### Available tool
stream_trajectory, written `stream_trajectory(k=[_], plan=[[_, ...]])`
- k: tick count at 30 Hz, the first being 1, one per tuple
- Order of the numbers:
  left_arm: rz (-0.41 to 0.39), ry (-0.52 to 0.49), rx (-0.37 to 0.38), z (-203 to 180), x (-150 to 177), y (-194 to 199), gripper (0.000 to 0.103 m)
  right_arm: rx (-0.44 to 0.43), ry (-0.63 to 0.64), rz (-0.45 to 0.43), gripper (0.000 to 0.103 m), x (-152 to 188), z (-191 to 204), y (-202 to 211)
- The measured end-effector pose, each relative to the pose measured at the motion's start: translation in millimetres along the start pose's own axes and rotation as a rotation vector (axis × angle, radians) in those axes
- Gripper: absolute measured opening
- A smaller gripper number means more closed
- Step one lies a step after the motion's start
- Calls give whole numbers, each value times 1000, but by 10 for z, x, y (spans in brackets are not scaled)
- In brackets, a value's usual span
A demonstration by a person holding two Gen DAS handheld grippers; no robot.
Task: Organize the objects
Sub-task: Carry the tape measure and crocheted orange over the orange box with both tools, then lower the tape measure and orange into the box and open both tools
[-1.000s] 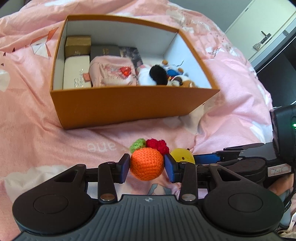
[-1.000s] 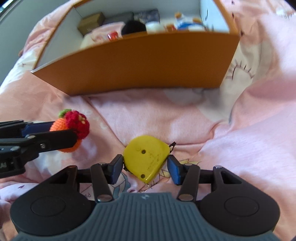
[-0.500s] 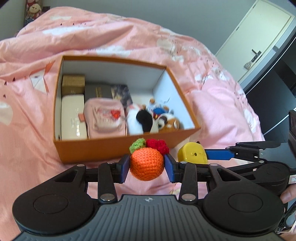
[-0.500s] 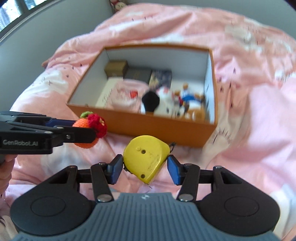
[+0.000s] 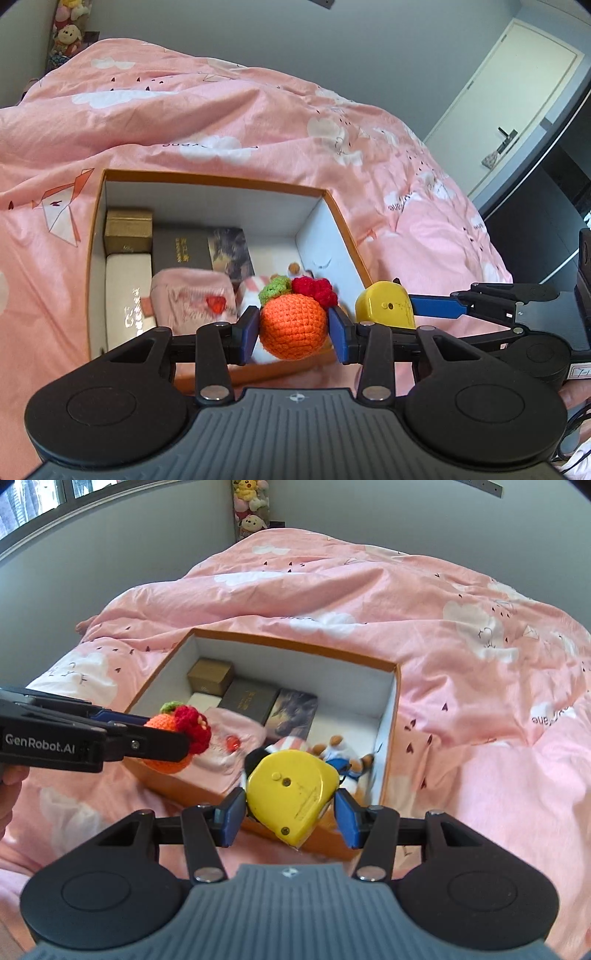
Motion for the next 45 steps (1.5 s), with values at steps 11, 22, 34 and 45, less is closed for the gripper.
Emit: stream_trajectory(k=[11, 22, 34, 45], plan=[[15, 43, -26, 174, -35, -406, 46, -7, 93, 25, 54, -126, -170, -485], [8, 66, -55, 445, -244, -714, 46, 13, 174, 73, 54, -256, -377, -1079], [57, 114, -41, 567, -324, -1201, 46, 24, 368, 138, 54, -267, -312, -1808], [123, 113, -69, 632, -292, -1607, 46, 70, 593, 199, 54, -135, -325, -2167]])
Point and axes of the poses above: each gripper's, at about its wrist camera, not at the fingertips, and y roughly against the way its jaws point, z to its left, x to its underside, the point moved 5 cm from there along -y, roughly the way its jaws point, and after that the axes turned 14 degrees about -z, right-handed, at the moved point
